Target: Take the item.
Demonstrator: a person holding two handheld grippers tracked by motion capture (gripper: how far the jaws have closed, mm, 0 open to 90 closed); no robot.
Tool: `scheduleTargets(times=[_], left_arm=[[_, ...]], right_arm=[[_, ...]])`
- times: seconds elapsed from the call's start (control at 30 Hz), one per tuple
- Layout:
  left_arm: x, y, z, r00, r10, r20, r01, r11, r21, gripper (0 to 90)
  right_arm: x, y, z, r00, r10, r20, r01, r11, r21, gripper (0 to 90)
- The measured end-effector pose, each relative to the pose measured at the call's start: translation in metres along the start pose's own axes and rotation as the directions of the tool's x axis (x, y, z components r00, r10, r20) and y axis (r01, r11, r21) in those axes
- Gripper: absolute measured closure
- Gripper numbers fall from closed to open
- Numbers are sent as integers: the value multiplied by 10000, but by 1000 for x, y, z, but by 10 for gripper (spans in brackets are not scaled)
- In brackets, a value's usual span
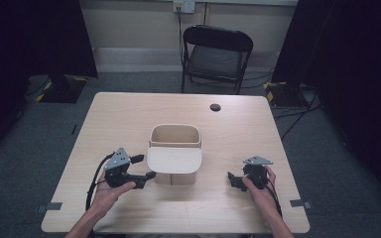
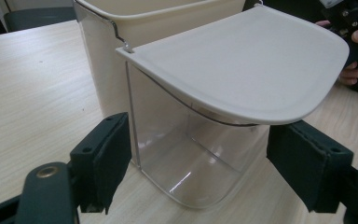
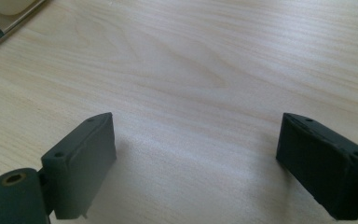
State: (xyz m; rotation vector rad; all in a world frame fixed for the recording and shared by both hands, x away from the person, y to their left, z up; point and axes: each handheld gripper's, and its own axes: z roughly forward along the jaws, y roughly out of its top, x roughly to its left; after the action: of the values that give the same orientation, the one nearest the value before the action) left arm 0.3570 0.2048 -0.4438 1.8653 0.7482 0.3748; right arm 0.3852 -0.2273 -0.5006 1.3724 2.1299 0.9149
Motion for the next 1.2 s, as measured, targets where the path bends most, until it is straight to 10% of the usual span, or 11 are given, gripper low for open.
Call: scheduleTargets(times=[1.2], left_arm=[[-9,10,2,9993,346,137,-341,9989,-323,208]], right_arm=[[0,0,0,10000,-5,7,5,10000,1,111]])
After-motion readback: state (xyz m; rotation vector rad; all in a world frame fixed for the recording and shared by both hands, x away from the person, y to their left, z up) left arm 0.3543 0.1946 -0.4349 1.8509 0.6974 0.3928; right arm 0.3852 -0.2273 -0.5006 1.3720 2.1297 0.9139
